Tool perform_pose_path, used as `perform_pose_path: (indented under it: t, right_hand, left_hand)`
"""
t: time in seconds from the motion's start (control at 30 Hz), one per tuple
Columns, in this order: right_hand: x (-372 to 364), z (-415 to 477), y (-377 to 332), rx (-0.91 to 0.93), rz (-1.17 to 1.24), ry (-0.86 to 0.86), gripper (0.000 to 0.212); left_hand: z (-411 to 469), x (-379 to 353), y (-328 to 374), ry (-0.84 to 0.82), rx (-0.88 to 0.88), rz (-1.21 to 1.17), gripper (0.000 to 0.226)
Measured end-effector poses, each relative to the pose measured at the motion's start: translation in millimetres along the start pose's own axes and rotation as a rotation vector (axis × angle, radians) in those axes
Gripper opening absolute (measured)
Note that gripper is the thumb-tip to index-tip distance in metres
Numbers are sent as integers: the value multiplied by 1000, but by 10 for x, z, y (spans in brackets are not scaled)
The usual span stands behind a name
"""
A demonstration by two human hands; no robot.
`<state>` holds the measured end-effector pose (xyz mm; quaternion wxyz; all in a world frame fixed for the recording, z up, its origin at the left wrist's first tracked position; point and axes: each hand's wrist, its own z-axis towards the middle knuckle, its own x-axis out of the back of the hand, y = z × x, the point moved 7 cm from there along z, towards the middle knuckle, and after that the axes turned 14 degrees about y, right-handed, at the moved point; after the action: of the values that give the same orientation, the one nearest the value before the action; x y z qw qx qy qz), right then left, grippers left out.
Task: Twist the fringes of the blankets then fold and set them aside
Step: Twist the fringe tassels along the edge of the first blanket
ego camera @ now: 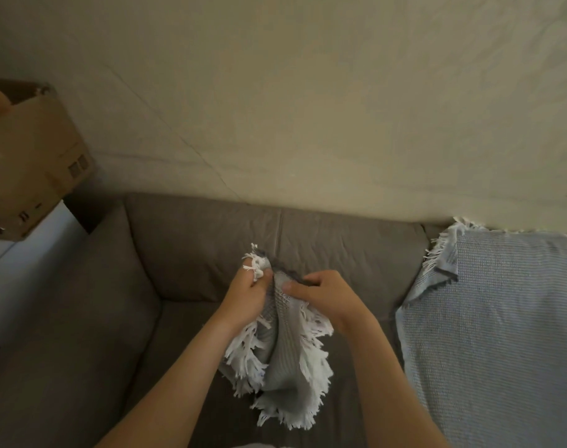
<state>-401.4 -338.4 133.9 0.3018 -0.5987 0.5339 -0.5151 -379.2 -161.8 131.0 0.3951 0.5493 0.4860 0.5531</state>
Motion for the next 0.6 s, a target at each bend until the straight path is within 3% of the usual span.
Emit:
perform_pose_path:
  t: [0.2, 0.27, 0.37, 0.47, 0.6]
  right_hand:
    - [48, -44, -59, 63, 80, -71, 22]
    - [166, 30, -26, -6, 136, 83, 25]
    - [448, 87, 43, -86, 282, 509, 37]
    - [636, -23, -137, 62, 187, 820, 49]
    - [216, -59, -543, 432, -218, 633, 45]
  left_hand:
    - [51, -3, -10, 102, -106, 42, 11]
    - [99, 53, -60, 199, -134, 92, 12]
    - [148, 187, -98, 343, -103, 72, 26]
    - [148, 214, -30, 337, -84, 18, 28]
    - [54, -17, 181, 187, -189, 112, 44]
